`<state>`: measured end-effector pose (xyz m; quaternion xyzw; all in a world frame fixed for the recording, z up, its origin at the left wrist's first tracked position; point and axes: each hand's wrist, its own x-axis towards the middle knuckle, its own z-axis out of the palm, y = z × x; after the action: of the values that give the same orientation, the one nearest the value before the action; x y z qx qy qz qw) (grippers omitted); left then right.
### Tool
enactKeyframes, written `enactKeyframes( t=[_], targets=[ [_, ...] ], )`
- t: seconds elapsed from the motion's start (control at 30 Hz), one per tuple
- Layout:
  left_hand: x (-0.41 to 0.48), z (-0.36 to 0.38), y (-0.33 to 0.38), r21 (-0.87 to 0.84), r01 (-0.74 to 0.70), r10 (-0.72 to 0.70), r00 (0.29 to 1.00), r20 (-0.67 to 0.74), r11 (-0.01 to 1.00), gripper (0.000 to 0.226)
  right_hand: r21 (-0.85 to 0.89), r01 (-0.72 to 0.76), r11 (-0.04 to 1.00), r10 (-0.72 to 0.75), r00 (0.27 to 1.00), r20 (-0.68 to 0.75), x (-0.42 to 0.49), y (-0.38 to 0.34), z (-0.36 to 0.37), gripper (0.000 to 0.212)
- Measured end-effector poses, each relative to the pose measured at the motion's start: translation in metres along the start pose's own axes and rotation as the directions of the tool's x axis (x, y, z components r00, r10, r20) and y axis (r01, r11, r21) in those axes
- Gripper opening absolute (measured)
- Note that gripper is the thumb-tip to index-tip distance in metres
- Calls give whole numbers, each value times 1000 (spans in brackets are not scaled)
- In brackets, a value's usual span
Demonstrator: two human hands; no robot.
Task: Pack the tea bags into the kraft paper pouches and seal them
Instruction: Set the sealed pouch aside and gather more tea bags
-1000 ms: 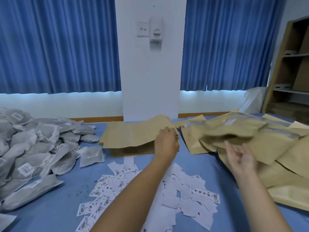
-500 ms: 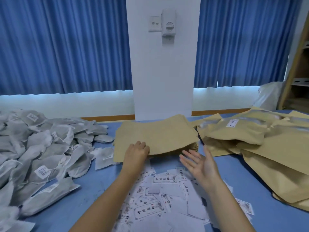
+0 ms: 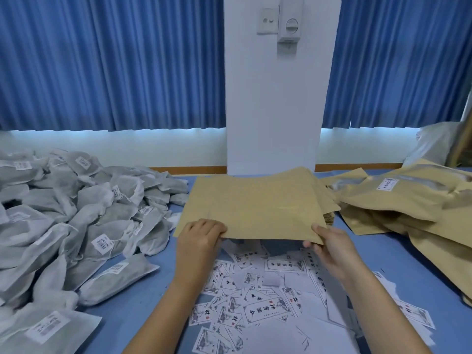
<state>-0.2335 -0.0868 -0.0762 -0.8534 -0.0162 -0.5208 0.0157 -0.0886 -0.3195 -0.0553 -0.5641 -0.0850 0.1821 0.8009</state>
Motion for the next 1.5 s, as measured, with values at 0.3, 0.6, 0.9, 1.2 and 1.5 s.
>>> enactKeyframes(
  t=[0.3, 0.6, 0.9, 1.2, 1.5],
  targets=[
    [5, -45, -36, -48, 596, -579, 754, -312, 802, 13, -756, 262, 600, -208, 963, 169, 31, -11, 26, 27],
    [10, -51, -61, -459, 787, -853, 511, 108, 413, 22, -757, 221, 615, -106, 974, 198, 58, 15, 57, 31],
    [7, -46, -61, -508, 828, -854, 426, 297, 237, 30, -949, 177, 262, -328, 941, 85, 61, 26, 69, 43],
    [6, -52, -50, -445, 505, -655, 691, -306, 740, 24, -563, 308, 767, -367, 930, 9, 26, 19, 72, 27],
    [-16, -18, -67, -440, 193, -90, 965, 245, 877, 43, 49, -174, 984, 152, 942, 299, -14, 25, 43, 68]
  ],
)
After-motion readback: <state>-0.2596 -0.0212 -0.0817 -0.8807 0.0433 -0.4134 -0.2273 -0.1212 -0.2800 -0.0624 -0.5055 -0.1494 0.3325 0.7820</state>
